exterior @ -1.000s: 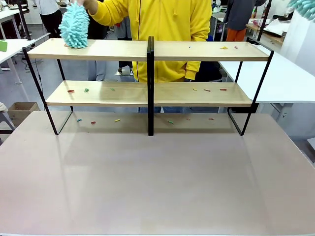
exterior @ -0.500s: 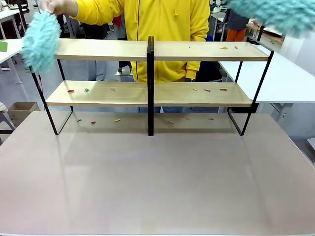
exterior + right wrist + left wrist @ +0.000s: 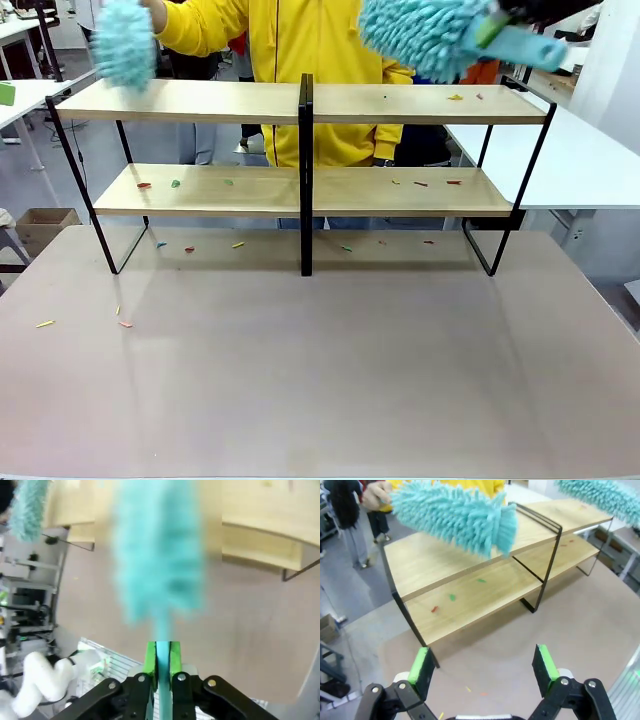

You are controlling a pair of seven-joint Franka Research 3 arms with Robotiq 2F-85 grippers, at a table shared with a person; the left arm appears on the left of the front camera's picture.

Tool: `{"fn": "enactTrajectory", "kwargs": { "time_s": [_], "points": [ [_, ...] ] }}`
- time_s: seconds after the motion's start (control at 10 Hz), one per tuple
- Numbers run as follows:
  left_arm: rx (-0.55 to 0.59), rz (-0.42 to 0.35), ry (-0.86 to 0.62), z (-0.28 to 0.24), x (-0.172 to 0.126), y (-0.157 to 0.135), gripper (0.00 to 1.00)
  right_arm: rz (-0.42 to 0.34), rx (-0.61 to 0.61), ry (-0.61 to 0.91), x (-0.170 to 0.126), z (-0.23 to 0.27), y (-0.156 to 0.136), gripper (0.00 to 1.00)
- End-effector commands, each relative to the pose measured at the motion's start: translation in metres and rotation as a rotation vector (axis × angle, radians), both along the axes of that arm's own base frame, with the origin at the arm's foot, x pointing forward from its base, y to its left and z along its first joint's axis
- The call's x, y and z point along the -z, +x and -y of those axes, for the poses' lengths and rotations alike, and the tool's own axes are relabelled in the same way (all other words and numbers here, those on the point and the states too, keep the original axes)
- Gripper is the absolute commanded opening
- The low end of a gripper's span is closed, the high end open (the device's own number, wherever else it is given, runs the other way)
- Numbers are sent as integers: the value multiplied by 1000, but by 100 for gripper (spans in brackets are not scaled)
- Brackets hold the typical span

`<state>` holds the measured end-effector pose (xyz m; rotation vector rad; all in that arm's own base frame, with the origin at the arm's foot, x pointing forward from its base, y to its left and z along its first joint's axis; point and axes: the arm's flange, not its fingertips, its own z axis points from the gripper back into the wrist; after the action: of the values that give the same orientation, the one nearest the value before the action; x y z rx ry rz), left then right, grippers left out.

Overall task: Clean the shelves.
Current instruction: Clean a randomly selected level of the Shelf with the Duster.

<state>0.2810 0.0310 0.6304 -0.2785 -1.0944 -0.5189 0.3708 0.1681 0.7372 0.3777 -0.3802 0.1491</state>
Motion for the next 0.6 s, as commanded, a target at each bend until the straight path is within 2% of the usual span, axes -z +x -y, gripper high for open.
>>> {"fn": "enactTrajectory", "kwargs": {
  "time_s": [0.0, 0.3, 0.5],
  "points": [
    [-12, -2, -3, 1, 0, 0, 100, -76, 15, -51, 1, -12, 29, 12],
    [-12, -2, -3, 1, 0, 0, 100, -111, 73, -148, 28, -19, 57, 12],
    [-12, -2, -3, 1, 0, 0, 100, -121, 150, -194, 36, -4, 66, 12]
  ]
}}
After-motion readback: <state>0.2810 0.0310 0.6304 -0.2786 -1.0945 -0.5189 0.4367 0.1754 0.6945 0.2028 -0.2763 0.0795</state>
